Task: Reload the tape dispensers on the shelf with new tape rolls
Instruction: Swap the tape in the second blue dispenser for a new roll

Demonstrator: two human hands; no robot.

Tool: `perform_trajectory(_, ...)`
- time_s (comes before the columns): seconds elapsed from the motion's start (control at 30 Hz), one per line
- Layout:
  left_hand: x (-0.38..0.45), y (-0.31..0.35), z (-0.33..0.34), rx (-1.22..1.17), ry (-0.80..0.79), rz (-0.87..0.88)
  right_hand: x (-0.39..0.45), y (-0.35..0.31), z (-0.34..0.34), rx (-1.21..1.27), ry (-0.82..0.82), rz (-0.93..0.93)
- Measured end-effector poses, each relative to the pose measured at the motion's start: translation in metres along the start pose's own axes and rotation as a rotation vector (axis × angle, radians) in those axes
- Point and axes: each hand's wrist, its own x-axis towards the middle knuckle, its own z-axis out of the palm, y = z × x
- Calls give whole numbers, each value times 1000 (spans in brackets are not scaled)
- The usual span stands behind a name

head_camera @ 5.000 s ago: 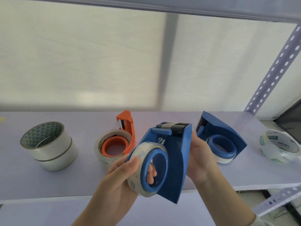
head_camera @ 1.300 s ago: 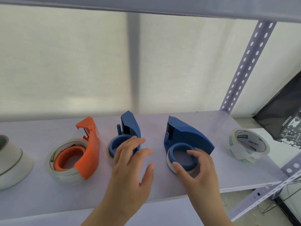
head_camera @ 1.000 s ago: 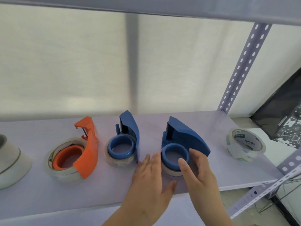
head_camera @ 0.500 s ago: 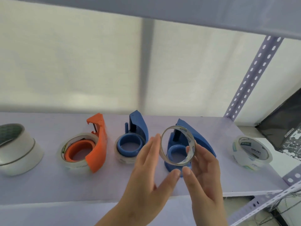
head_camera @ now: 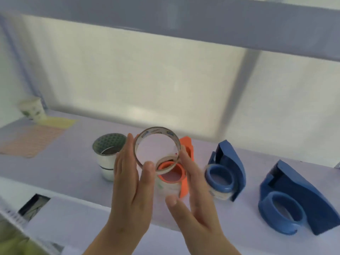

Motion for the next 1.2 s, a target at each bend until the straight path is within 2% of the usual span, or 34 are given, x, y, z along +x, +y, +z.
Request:
perform_trajectory(0.17, 30, -19, -51, -52, 56, -202, 35, 3, 55, 23, -127, 45)
perform_trajectory(0.3, 50, -35, -73, -80, 11, -346, 60, 14, 87, 129, -94, 149)
perform_trajectory(0.53, 71, -59, -88, -57, -44, -361, 76, 31, 112, 199, -44, 207)
perform_trajectory(0.7, 80, -63, -87, -172, -92, -439, 81, 37, 120, 185, -1, 256)
perform_trajectory(1.0, 82, -70, -86, -290, -114, -509, 79, 41, 123, 225, 78, 203)
perform_trajectory(1.2, 82, -69, -87, -264, -144, -496, 78, 44, 125, 223, 95, 191)
